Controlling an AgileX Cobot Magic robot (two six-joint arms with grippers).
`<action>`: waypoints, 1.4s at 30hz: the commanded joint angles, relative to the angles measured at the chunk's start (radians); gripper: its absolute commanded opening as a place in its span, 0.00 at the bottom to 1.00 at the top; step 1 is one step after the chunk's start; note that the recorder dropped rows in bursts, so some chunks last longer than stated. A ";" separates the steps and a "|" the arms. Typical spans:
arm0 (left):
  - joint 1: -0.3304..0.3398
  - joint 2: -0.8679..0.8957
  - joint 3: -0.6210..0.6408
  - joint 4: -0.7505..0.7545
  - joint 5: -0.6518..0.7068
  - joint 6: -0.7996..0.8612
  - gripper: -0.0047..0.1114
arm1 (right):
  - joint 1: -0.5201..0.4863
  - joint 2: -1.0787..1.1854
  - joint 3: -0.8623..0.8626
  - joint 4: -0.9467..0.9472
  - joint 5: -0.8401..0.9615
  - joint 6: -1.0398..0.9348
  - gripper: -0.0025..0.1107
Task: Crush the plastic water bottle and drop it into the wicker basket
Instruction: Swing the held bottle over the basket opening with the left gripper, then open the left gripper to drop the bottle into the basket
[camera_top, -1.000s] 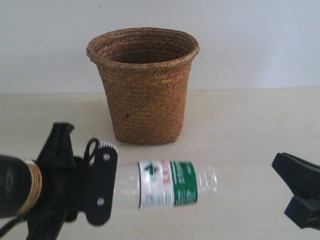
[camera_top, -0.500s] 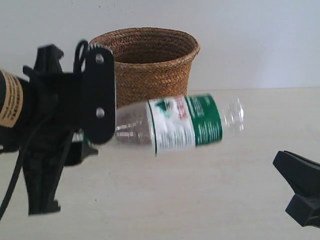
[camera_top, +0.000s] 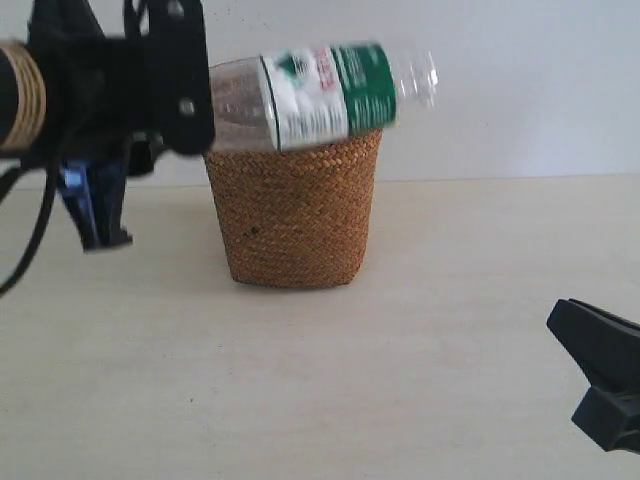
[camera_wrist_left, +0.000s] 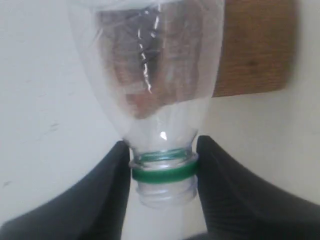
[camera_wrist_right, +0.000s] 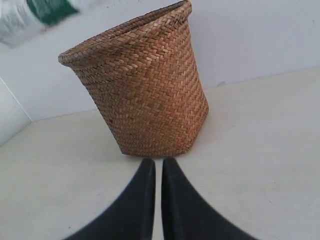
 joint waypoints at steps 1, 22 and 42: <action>0.053 0.043 -0.134 0.213 -0.020 -0.159 0.41 | -0.003 -0.004 0.007 -0.001 -0.006 -0.003 0.03; 0.019 0.167 -0.199 -0.111 0.354 -0.239 0.67 | -0.003 -0.004 0.007 -0.001 -0.010 -0.003 0.03; -0.096 0.046 -0.104 -0.594 0.345 -0.192 0.08 | -0.003 -0.004 0.007 -0.001 -0.012 -0.003 0.03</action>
